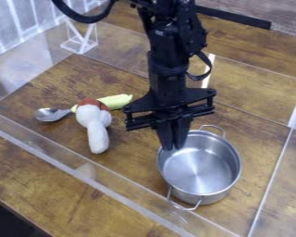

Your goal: Put the mushroom in the silver pot

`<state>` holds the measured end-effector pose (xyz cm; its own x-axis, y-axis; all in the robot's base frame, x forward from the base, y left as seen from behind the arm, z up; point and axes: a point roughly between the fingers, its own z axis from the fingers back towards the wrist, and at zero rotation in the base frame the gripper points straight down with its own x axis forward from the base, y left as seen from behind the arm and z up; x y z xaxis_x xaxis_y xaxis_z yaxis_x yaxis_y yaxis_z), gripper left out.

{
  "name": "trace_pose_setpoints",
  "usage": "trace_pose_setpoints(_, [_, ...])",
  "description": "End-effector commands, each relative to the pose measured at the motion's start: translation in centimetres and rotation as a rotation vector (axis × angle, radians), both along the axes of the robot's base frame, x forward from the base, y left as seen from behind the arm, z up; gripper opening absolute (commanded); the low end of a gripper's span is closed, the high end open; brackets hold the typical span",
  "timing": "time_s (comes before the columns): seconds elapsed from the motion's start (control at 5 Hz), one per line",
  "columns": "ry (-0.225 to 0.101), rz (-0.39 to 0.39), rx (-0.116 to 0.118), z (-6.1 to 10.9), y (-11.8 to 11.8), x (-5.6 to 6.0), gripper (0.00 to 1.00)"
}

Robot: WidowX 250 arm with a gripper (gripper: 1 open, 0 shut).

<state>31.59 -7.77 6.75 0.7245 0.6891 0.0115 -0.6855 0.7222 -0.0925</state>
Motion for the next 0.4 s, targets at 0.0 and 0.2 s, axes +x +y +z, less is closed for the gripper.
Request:
trace_pose_setpoints(0.0, [-0.052, 0.094, 0.001, 1.6, 1.8, 0.5, 1.00])
trace_pose_setpoints(0.2, [-0.055, 0.180, 0.005, 1.8, 3.4, 0.1, 1.00])
